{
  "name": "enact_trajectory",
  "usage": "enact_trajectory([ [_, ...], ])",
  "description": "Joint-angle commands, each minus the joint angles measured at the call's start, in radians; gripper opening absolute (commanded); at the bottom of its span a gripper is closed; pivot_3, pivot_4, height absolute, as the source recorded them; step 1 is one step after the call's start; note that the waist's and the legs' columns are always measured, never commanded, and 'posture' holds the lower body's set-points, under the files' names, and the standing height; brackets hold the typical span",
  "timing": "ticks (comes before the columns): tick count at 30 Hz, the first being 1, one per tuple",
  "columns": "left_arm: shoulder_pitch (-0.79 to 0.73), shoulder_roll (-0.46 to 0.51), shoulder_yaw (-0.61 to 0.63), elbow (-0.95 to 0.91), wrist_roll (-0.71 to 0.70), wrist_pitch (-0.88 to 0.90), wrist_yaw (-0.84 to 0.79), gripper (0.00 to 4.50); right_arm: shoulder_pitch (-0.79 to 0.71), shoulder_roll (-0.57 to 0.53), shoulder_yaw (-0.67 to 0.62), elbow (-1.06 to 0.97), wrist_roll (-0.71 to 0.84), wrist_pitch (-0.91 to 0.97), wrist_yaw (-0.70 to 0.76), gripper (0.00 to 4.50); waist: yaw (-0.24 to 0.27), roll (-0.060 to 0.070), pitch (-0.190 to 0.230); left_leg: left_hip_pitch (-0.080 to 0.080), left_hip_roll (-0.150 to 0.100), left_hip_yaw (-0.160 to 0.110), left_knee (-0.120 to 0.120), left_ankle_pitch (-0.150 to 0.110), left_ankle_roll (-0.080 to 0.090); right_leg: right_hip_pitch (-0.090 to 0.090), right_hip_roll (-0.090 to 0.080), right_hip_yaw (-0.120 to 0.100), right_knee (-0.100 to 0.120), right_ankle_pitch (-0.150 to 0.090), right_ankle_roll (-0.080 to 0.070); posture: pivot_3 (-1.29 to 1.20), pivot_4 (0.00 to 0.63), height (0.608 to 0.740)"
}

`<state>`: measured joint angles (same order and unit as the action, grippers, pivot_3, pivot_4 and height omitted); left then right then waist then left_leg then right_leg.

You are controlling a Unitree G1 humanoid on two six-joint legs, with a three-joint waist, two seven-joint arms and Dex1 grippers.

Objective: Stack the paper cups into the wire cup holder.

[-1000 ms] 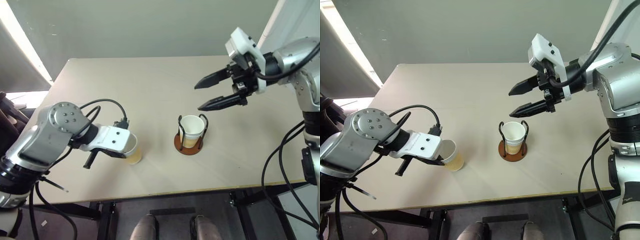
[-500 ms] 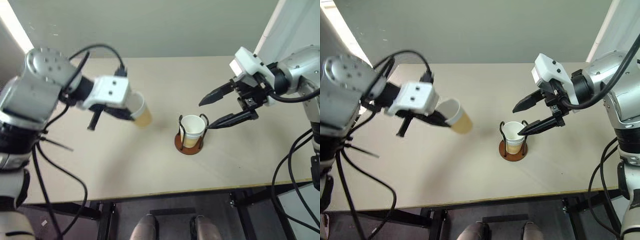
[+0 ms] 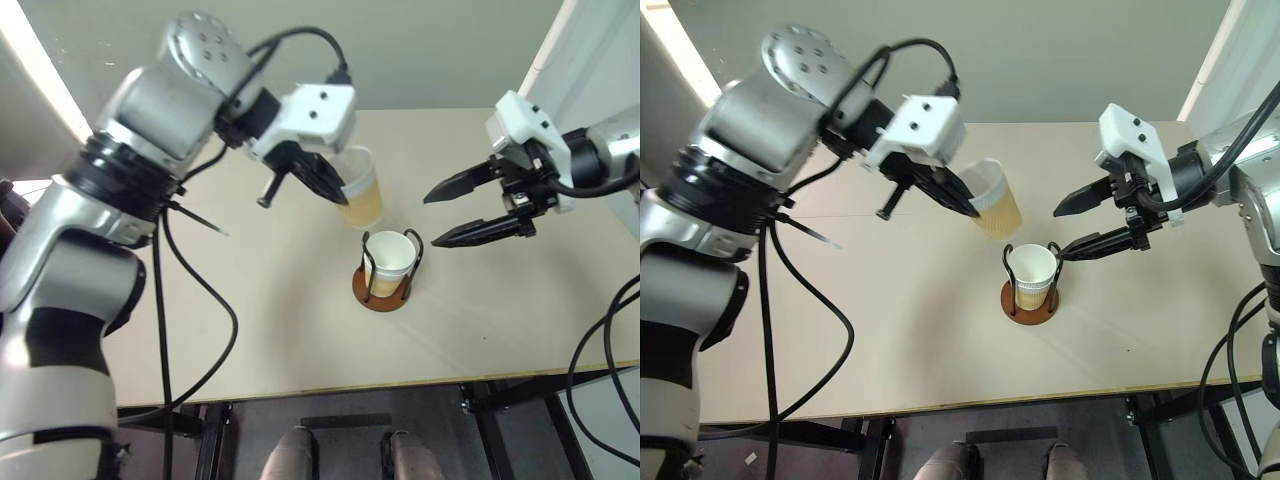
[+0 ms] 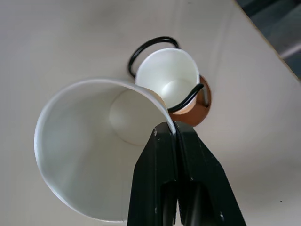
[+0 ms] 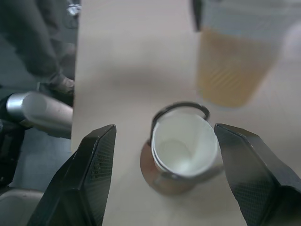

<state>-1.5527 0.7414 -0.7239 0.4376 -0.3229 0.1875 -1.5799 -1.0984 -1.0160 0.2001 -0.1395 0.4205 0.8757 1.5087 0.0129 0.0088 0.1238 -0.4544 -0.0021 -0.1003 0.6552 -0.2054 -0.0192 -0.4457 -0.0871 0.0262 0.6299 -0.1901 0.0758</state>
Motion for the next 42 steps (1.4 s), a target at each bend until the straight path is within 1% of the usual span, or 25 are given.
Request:
enact_trajectory([
  [1, -0.068, -0.036, -0.022, 0.054, -0.015, -0.078, -0.035, 0.02, 0.036, -0.057, -0.07, -0.057, 0.025, 0.031, -0.03, 3.46, 0.002, 0.0, 0.0, -0.001, 0.0, 0.0, 0.001, 0.0, 0.0, 0.0, 0.0, 0.0, -0.001, 0.0, 0.001, 0.0, 0.15, 0.74],
  [4, -0.096, -0.087, -0.044, 0.116, -0.009, -0.128, -0.035, 0.02, 0.071, -0.093, -0.097, -0.064, 0.024, 0.032, -0.054, 3.46, 0.006, 0.0, 0.0, -0.005, -0.001, 0.001, 0.007, -0.003, 0.004, 0.0, -0.001, 0.001, -0.003, 0.001, 0.003, 0.0, 0.15, 0.74],
  [9, -0.145, -0.158, -0.055, 0.215, -0.008, -0.196, -0.035, 0.02, 0.097, -0.129, -0.123, -0.075, 0.038, 0.042, -0.086, 3.46, 0.01, 0.0, 0.0, -0.006, -0.003, 0.004, 0.011, -0.006, 0.008, 0.0, -0.002, 0.003, -0.004, 0.002, 0.009, 0.0, 0.15, 0.74],
  [14, -0.181, -0.197, -0.067, 0.262, -0.019, -0.23, -0.035, 0.02, 0.128, -0.157, -0.142, -0.09, 0.051, 0.048, -0.103, 3.46, 0.014, 0.0, 0.0, -0.006, -0.003, 0.006, 0.011, -0.007, 0.009, 0.0, -0.002, 0.003, -0.004, 0.002, 0.012, 0.0, 0.15, 0.74],
  [21, -0.16, -0.207, -0.1, 0.209, -0.055, -0.218, -0.035, 0.02, 0.152, -0.181, -0.166, -0.087, 0.056, 0.049, -0.13, 3.46, 0.015, 0.0, 0.0, -0.006, -0.002, 0.006, 0.012, -0.007, 0.009, 0.0, -0.003, 0.005, -0.004, 0.003, 0.015, 0.0, 0.15, 0.74],
  [27, -0.132, -0.192, -0.127, 0.152, -0.074, -0.201, -0.035, 0.02, 0.169, -0.2, -0.191, -0.094, 0.072, 0.057, -0.156, 3.46, 0.017, 0.001, 0.0, -0.006, -0.003, 0.007, 0.013, -0.007, 0.009, 0.0, -0.004, 0.005, -0.003, 0.003, 0.016, 0.0, 0.15, 0.74],
  [38, -0.102, -0.195, -0.14, 0.153, -0.034, -0.226, -0.035, 0.02, 0.178, -0.213, -0.204, -0.099, 0.092, 0.063, -0.182, 3.46, 0.017, 0.001, 0.0, -0.006, -0.003, 0.007, 0.016, -0.007, 0.009, 0.001, -0.003, 0.005, -0.003, 0.004, 0.018, 0.0, 0.15, 0.74],
  [42, -0.094, -0.189, -0.145, 0.137, -0.039, -0.22, -0.035, 0.02, 0.177, -0.214, -0.203, -0.098, 0.095, 0.064, -0.185, 3.46, 0.018, 0.001, 0.0, -0.006, -0.003, 0.008, 0.016, -0.007, 0.009, 0.001, -0.002, 0.005, -0.003, 0.004, 0.018, 0.0, 0.15, 0.74],
])
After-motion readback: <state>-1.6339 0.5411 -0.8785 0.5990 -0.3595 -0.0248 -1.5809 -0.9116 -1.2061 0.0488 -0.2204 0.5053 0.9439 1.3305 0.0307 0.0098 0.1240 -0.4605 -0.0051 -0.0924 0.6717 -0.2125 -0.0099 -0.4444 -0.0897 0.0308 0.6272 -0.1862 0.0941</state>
